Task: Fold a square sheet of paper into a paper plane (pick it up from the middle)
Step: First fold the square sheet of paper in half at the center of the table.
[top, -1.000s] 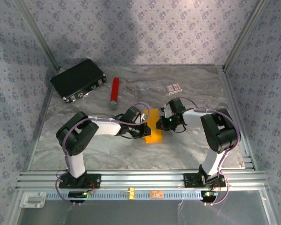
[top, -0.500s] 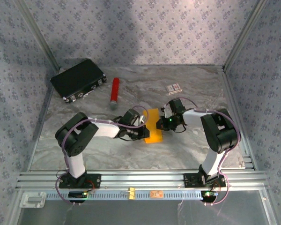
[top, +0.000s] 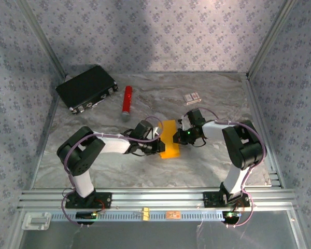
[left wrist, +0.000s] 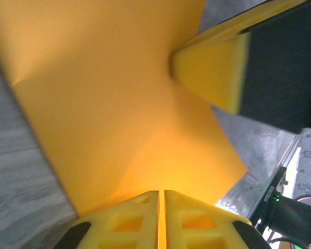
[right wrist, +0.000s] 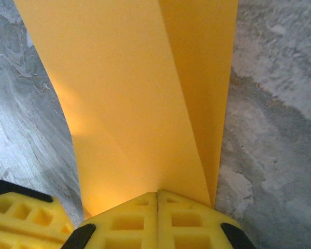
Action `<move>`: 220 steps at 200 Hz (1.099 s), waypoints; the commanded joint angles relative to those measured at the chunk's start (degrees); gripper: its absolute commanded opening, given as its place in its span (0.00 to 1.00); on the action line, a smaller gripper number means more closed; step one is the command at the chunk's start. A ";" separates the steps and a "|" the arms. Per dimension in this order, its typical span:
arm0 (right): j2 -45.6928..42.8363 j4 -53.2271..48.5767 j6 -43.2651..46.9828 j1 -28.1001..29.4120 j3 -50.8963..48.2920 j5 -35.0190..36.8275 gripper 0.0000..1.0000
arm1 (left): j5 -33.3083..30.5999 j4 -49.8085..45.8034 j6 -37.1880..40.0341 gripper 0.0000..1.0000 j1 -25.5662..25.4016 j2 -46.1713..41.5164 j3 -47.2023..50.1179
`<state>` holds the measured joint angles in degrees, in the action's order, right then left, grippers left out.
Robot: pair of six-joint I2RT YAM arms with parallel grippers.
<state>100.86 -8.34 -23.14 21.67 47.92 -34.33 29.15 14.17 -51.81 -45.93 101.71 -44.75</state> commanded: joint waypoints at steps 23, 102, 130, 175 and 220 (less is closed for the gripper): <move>2.69 -6.60 -0.49 -0.23 -2.92 8.84 0.00 | 0.13 3.90 -0.33 0.10 -1.23 3.33 3.29; 2.24 -6.62 -0.57 -0.19 -3.12 9.05 0.00 | -0.35 -3.90 2.17 0.10 -1.24 -2.92 -1.33; 2.06 -6.60 -0.50 -0.23 -3.32 8.93 0.00 | 1.61 -1.86 0.42 0.11 -1.28 -2.32 -1.82; 2.06 -6.09 -0.51 -0.36 -3.71 8.84 0.00 | 1.16 -1.50 0.49 0.11 -1.31 -1.42 0.46; 2.17 -6.02 -0.51 -0.33 -3.90 8.84 0.00 | 1.10 -0.99 1.45 0.10 -2.61 0.54 2.62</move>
<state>100.47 -7.22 -23.33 21.67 47.11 -34.28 29.32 13.08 -51.09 -47.44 101.06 -43.40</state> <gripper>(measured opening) 0.052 0.104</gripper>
